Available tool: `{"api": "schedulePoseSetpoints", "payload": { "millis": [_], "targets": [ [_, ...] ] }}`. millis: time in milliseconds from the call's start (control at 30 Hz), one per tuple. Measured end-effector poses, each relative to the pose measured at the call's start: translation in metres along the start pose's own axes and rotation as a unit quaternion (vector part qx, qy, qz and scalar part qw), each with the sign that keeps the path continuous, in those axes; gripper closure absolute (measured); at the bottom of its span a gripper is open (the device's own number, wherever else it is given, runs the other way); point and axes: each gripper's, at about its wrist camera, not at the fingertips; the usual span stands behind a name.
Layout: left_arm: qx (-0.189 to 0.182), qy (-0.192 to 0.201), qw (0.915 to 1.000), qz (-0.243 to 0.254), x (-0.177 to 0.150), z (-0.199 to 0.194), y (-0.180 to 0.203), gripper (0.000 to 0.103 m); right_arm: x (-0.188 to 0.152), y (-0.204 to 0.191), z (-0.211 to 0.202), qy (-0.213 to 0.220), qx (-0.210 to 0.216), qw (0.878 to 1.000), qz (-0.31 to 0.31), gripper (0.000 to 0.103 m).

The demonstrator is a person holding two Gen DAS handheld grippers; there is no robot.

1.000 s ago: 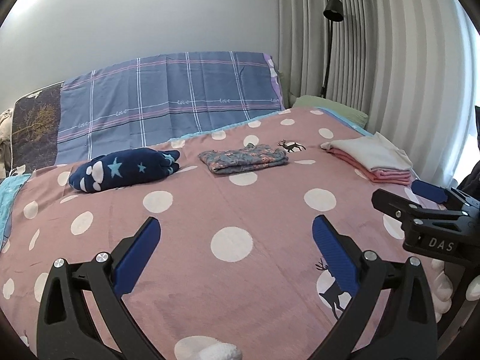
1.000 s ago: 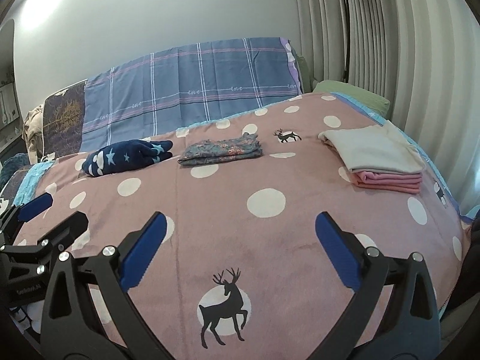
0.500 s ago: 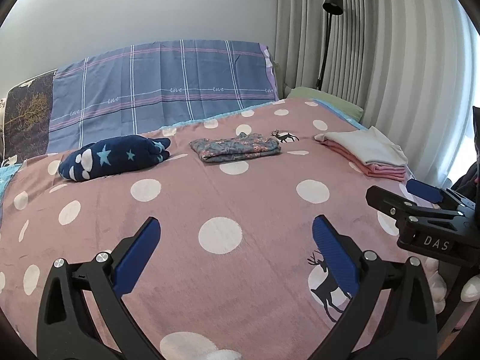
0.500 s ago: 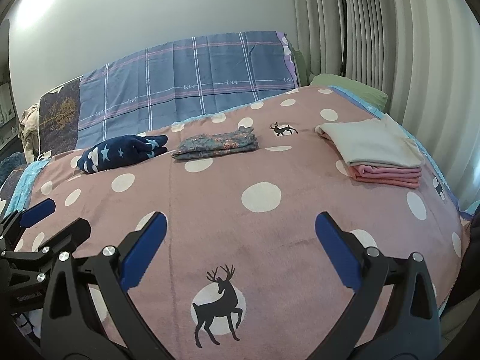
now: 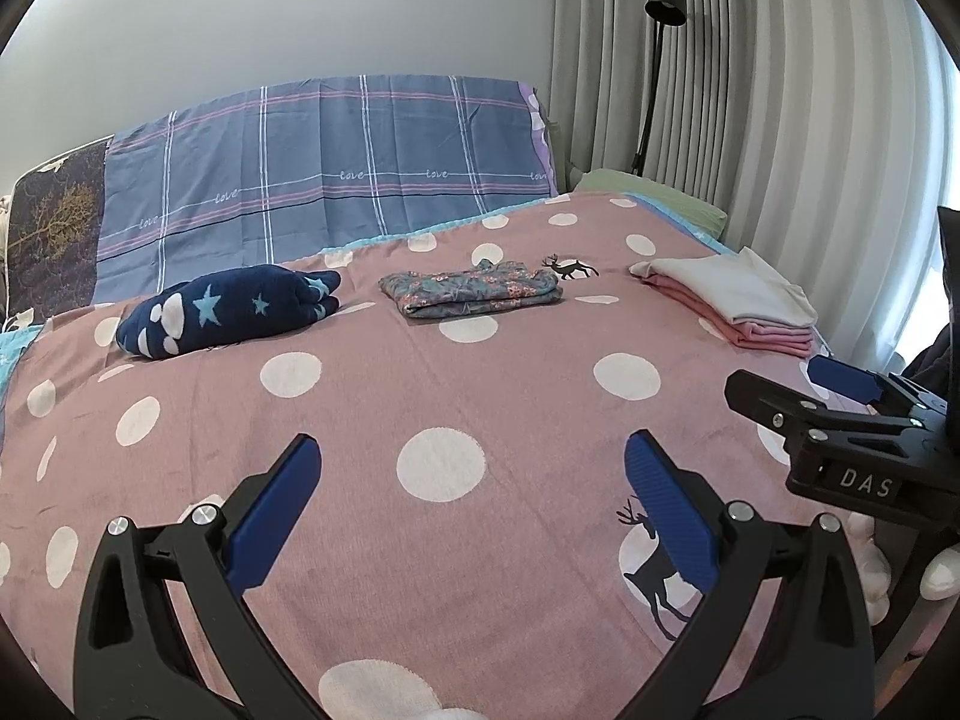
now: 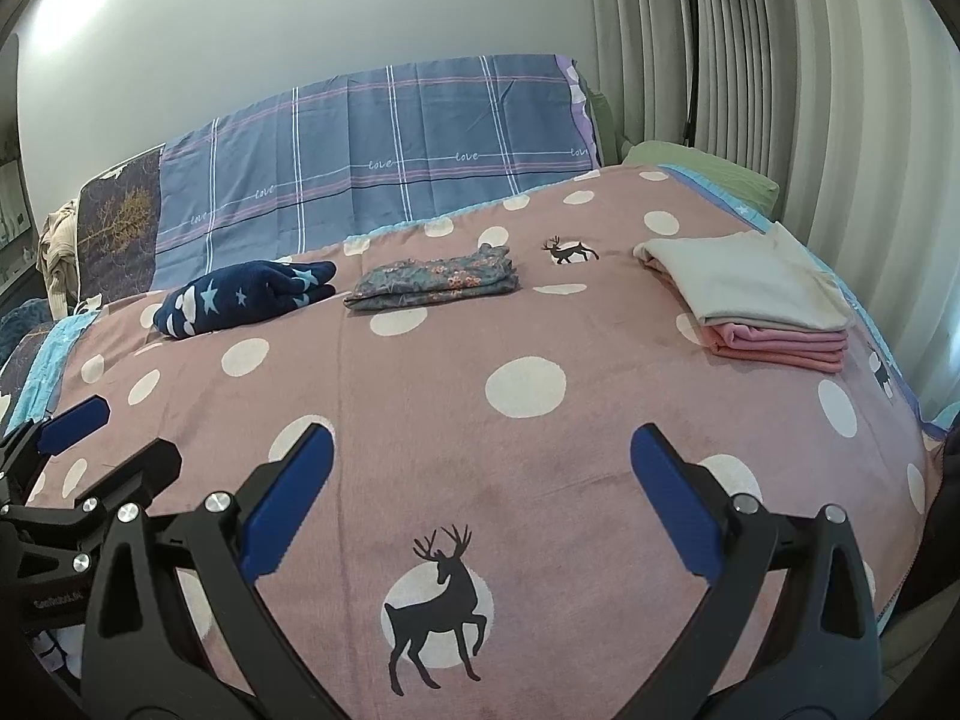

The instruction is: Fold small clothes

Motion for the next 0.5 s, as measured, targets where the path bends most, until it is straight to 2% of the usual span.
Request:
{"api": "schedulePoseSetpoints", "payload": {
  "millis": [500],
  "targets": [
    [-0.006,-0.004,1.0,0.005,-0.0036,0.0016,0.0003,0.001,-0.0023,-0.0036,0.0037,-0.003,-0.005,1.0,-0.011,0.002]
  ]
}}
Point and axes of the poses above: each gripper's, at about its wrist camera, not at the fingertips, and z roughly the way its jaws point, y to its right, x to its top, and after that the axes turned 9 degrees about y, right-handed
